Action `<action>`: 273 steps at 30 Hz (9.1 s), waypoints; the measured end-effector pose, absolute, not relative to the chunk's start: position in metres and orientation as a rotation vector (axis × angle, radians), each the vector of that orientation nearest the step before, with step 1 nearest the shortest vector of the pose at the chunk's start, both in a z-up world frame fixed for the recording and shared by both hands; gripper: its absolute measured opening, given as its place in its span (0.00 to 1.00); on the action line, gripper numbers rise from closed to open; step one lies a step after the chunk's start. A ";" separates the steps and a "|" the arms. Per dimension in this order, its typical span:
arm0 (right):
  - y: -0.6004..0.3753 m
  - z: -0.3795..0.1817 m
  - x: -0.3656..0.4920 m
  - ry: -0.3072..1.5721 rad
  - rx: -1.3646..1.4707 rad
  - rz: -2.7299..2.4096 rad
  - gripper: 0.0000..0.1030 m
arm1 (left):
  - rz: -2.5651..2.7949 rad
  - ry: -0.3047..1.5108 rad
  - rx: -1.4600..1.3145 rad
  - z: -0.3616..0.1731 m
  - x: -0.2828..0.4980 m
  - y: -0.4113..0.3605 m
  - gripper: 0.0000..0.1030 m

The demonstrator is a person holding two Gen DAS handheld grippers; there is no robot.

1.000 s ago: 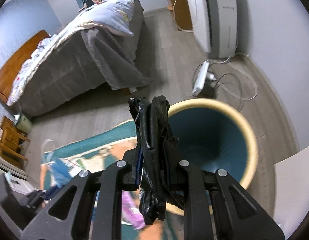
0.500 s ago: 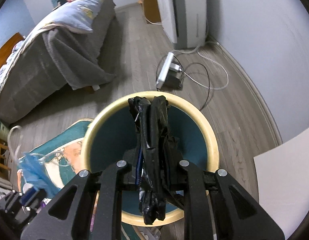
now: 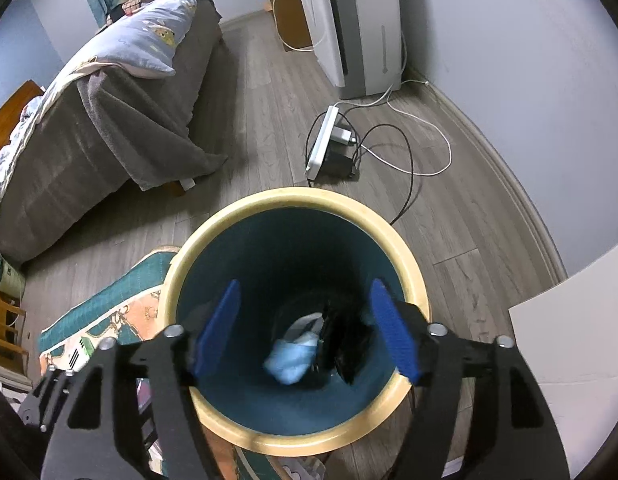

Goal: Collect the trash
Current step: 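Grasp the blue-and-white wet-wipes pack with the left tool while the right tool grasps a blue mask, then carry the blue mask into the bucket with the right tool and release it, then lower the wet-wipes pack into the bucket and open the left tool, then grasp the pink wrapper with the right tool while the left tool grasps the clear plastic bag, then carry the pink wrapper over the bucket with the right tool while the left tool carries the clear bag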

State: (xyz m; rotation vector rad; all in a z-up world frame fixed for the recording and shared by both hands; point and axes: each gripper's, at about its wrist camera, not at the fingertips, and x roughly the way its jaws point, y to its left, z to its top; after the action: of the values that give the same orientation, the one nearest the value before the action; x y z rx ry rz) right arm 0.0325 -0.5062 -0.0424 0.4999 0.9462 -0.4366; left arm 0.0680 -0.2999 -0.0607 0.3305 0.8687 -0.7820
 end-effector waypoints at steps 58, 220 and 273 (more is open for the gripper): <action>-0.214 -0.123 0.089 1.340 -0.170 0.183 0.20 | -0.264 1.214 0.213 -0.125 0.081 0.011 0.57; -0.269 -0.131 0.081 1.399 -0.084 0.122 0.49 | -0.272 1.093 0.214 -0.114 0.095 -0.033 0.70; -0.407 -0.044 0.068 1.007 0.278 -0.080 0.23 | -0.509 0.776 0.327 -0.027 0.070 -0.166 0.22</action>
State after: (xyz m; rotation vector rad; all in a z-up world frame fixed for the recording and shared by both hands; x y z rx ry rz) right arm 0.0681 -0.4071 -0.0443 0.2778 1.0070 -0.0797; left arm 0.0698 -0.1661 -0.0270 0.3272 0.7761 -0.5093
